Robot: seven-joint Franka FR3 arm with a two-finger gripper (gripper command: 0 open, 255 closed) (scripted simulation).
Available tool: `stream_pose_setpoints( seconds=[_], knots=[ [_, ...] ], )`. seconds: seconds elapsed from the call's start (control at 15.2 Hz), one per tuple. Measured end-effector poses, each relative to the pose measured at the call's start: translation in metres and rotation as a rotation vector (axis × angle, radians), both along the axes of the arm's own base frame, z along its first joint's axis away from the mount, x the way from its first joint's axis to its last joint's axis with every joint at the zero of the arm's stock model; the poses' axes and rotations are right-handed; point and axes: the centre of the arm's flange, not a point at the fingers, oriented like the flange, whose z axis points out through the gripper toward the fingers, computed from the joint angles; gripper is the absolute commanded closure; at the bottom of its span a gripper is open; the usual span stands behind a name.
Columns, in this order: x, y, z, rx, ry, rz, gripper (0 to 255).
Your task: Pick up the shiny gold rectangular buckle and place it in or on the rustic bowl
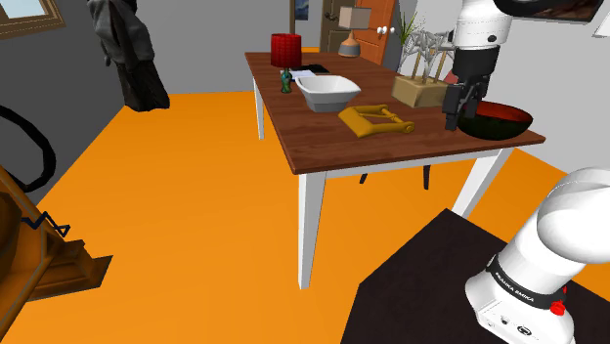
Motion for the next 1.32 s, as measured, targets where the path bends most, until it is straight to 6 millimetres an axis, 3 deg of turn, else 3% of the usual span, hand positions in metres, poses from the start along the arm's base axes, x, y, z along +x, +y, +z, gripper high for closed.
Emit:
stream_pose_setpoints(
  seconds=[0.13, 0.53, 0.79, 1.32],
  knots=[
    [0.003, -0.005, -0.001, 0.002, -0.002, 0.018, 0],
    [0.040, -0.059, -0.019, 0.030, -0.024, 0.244, 0],
    [0.075, -0.095, -0.032, 0.049, -0.040, 0.409, 0],
    [0.160, -0.138, -0.054, 0.086, -0.073, 0.743, 0]
  ],
)
